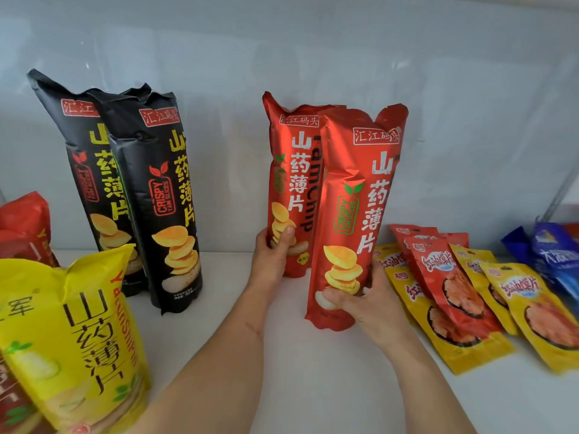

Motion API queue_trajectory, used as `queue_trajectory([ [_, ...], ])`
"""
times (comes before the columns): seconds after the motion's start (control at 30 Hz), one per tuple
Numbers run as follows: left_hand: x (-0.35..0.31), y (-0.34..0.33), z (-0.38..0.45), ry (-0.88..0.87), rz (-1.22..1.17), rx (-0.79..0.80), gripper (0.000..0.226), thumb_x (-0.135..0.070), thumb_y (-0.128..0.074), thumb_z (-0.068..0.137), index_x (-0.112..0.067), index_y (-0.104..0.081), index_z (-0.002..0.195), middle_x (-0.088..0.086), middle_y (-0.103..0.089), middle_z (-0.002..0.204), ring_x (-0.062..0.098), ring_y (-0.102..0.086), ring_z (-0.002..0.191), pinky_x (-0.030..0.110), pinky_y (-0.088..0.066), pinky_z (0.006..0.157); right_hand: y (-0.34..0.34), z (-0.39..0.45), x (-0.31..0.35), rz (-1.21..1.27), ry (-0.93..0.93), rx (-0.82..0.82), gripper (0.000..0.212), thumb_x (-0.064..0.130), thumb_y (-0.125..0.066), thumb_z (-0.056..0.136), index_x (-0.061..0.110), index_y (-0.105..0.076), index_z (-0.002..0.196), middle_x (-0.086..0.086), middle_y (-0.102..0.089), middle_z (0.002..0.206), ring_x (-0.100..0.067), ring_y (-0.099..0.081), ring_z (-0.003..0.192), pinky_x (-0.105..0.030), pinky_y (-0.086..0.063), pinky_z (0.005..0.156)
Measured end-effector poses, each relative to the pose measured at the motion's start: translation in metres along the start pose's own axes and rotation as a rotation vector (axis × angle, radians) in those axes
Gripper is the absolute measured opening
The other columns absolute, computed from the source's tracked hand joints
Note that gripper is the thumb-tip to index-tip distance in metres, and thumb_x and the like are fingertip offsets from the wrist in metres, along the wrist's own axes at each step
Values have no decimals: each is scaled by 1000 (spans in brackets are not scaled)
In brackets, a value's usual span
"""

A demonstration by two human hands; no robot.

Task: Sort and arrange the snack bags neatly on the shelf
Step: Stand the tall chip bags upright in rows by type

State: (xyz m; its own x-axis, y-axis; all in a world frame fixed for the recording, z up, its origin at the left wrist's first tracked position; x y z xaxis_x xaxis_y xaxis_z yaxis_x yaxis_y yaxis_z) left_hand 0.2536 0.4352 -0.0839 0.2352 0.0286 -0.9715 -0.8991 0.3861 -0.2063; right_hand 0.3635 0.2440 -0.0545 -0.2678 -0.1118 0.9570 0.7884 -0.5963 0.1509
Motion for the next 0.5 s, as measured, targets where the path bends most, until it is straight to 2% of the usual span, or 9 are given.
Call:
queue_trajectory([
  [0.07,2,-5,2,-3,10,32,73,-60,-72,74,-26,-51,135,-6,-69,122,10,-70,101,28,-59,81,0,-2,0,-18,-6,1,77,33,-92,61,53,-42,117,29,-59,116,14,-60,99,-8,-50,62],
  [0.17,1,-12,0,-7,42,89,46,-46,-70,87,-29,-55,127,-12,-69,114,2,-69,94,15,-56,68,-2,-4,1,-25,-23,-1,68,32,-90,64,55,-43,108,30,-58,109,23,-58,89,-4,-47,59],
  [0.27,-2,-15,-2,0,50,127,32,-39,-67,92,-33,-54,121,-19,-67,106,-5,-67,88,12,-54,65,-4,-1,0,-36,-44,-21,61,36,-89,64,52,-44,102,31,-58,104,19,-59,85,-6,-47,56],
  [0.37,-5,-13,-2,-4,46,135,32,-44,-65,91,-34,-57,121,-15,-70,111,-2,-70,92,17,-56,74,-5,2,-2,-32,-45,-46,60,41,-89,60,51,-47,102,32,-59,103,18,-60,86,-7,-48,57],
  [0.43,-10,-12,-3,-23,41,136,34,-51,-61,91,-34,-60,121,-16,-71,109,-4,-70,92,15,-55,72,-7,5,-4,-44,-49,-63,61,44,-89,58,50,-46,101,32,-58,103,12,-61,87,-10,-47,61],
  [0.5,-14,-12,-3,-49,55,132,49,-63,-54,87,-32,-62,125,-15,-72,114,0,-69,102,20,-55,81,-10,9,-5,-48,-47,-73,61,45,-89,58,48,-46,102,29,-59,107,8,-59,93,-12,-47,67],
])
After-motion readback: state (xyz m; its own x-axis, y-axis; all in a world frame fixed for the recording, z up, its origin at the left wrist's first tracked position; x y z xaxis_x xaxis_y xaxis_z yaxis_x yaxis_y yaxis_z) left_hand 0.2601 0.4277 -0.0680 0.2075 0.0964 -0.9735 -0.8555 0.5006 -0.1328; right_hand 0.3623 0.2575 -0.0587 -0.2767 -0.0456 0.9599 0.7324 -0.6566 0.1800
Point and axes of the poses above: each hand's wrist, its own z-axis towards the middle knuckle, its own y-axis out of the back of the hand, x = y × z, the point moved 10 cm from there along z, towards the middle knuckle
